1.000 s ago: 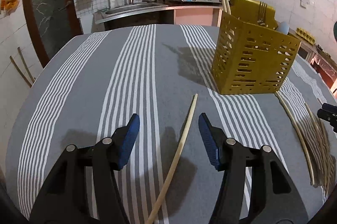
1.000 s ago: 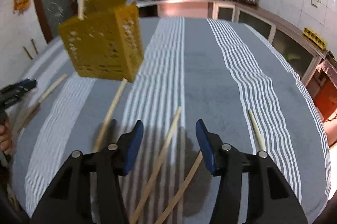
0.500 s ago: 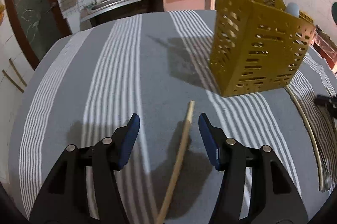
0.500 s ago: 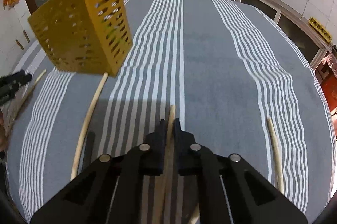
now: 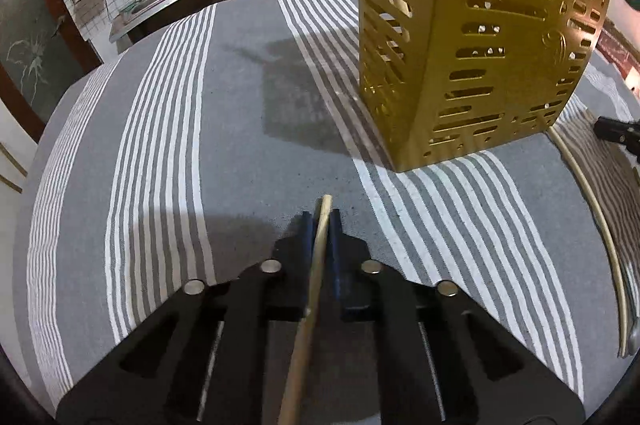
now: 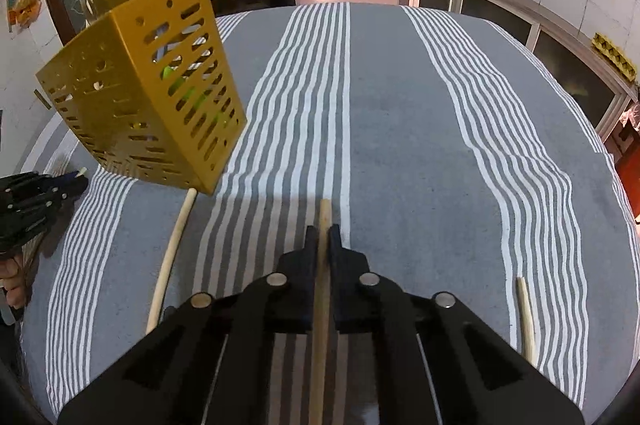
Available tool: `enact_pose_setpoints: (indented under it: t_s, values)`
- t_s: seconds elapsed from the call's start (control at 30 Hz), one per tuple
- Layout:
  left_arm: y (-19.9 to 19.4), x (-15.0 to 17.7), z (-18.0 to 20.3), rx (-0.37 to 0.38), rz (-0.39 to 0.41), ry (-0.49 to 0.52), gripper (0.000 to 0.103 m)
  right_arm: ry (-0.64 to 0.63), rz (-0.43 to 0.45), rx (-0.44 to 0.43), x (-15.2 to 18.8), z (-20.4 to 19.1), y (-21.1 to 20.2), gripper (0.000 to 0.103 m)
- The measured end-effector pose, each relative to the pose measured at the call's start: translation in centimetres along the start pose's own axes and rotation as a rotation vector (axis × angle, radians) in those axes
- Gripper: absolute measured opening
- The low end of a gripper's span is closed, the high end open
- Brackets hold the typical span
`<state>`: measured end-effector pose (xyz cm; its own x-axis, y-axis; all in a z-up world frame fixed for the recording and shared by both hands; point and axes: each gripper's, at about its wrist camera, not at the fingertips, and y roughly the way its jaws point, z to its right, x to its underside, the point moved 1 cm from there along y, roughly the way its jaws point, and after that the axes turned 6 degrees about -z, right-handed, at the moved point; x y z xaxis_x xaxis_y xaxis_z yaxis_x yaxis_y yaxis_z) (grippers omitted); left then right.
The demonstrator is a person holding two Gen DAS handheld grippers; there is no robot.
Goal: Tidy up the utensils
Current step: 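Lift both chopsticks and carry them toward the yellow caddy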
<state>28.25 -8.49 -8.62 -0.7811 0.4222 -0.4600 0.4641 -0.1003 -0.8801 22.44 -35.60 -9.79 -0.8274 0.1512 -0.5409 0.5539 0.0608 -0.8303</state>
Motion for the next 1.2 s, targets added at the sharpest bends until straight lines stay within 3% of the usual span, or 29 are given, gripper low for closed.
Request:
enact_pose_setpoints:
  t_s: [0.17,0.33,0.47,0.67,0.8,0.9,1.2]
  values:
    - [-1.6,-0.4,-0.9,0.053,0.025,-0.068,0.004,0.000,0.064,-0.038,-0.2,-0.1,-2.3,0.006]
    - [-5.7,-0.4,-1.9,0.131,0.153,-0.148,0.004,-0.002,0.168,-0.103,-0.8,0.0,-5.2,0.006]
    - [-8.4,0.1,-1.8,0.120,0.218,-0.163,0.004,-0.023,0.208,-0.108,-0.6,-0.5,-6.9,0.006]
    - [-7.8,0.9,-1.4,0.094,0.185,-0.152,0.004,-0.042,0.079,-0.033,0.0,-0.4,-3.9,0.009]
    - [-7.0,1.6,-1.6,0.108,0.166,-0.173,0.004,-0.043,-0.002,-0.034,0.7,-0.1,-1.6,0.009]
    - [-6.7,1.6,-2.0,0.113,0.159,-0.174,0.004,-0.056,-0.018,-0.034,0.9,-0.3,-1.0,0.033]
    - [-5.8,1.7,-1.8,0.124,0.134,-0.174,0.004,-0.103,-0.099,-0.008,0.6,-0.8,1.3,0.025]
